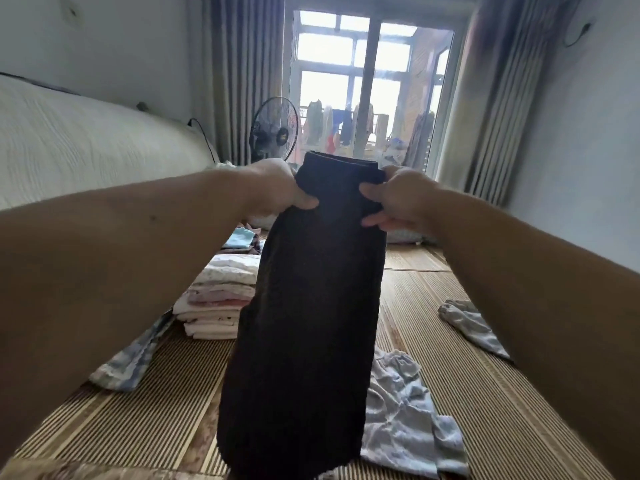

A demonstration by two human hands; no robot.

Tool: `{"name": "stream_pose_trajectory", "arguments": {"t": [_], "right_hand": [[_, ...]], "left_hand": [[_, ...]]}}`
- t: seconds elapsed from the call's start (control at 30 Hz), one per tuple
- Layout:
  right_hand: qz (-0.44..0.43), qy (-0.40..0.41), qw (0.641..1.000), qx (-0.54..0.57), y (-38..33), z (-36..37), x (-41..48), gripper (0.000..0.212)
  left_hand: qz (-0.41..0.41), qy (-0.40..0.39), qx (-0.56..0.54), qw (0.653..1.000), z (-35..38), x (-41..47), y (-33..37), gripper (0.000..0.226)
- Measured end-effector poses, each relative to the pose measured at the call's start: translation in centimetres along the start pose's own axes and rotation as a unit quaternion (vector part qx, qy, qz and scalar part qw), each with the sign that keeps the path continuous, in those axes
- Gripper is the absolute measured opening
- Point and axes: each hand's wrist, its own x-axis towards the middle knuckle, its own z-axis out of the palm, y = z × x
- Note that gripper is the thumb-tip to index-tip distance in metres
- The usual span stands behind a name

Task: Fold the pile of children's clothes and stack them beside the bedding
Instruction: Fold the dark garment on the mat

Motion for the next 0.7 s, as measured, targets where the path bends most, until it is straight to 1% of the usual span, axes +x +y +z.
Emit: {"name": "stream_pose_trajectory", "arguments": {"t": [0.07,0.1,0.17,0.23,0.3,0.37,0.43,0.47,0.53,0.6,0.63,0.7], "right_hand": [[-0.040,0.036,0.997,0.055,0.4,0.4,1.4,0.020],[-0.067,0.059,0.993,0.070,0.5,0.5,1.9,0.021],[-0.114,0.087,0.985,0.097,0.5,0.4,2.5,0.019],[-0.141,0.091,0.979,0.119,0.5,0.3,2.6,0.017],[-0.144,0.086,0.979,0.117,0.9,0.3,2.2,0.018],[-0.127,0.068,0.983,0.110,2.0,0.7,1.2,0.019],[-0.102,0.032,0.987,0.123,4.0,1.4,-0.5,0.015],[-0.088,0.010,0.988,0.126,5.3,2.0,-1.6,0.014],[-0.052,-0.040,0.990,0.123,8.3,3.2,-3.9,0.020],[-0.002,-0.107,0.987,0.120,11.9,4.7,-7.0,0.023],[0.024,-0.139,0.984,0.111,13.7,5.5,-8.6,0.023],[0.071,-0.180,0.978,0.075,17.5,7.1,-11.8,0.022]], "left_hand": [[0.003,0.026,-0.017,1.000,0.1,1.2,0.6,0.021],[0.017,0.042,-0.007,0.999,0.0,1.7,0.9,0.025],[0.076,0.085,0.057,0.992,-0.4,2.2,1.3,0.029],[0.134,0.132,0.111,0.976,-0.4,1.9,1.4,0.031],[0.168,0.141,0.147,0.964,0.0,1.2,1.1,0.034],[0.175,0.131,0.194,0.956,1.0,0.2,0.0,0.040],[0.179,0.126,0.244,0.945,2.6,-1.3,-1.9,0.040],[0.188,0.117,0.252,0.942,3.5,-2.2,-3.1,0.037],[0.186,0.070,0.217,0.956,5.6,-4.5,-6.0,0.026],[0.139,-0.023,0.165,0.976,7.9,-7.6,-9.0,0.020],[0.123,-0.069,0.147,0.979,9.2,-9.3,-10.5,0.019],[0.109,-0.134,0.162,0.972,11.6,-13.0,-13.0,0.021]]}}
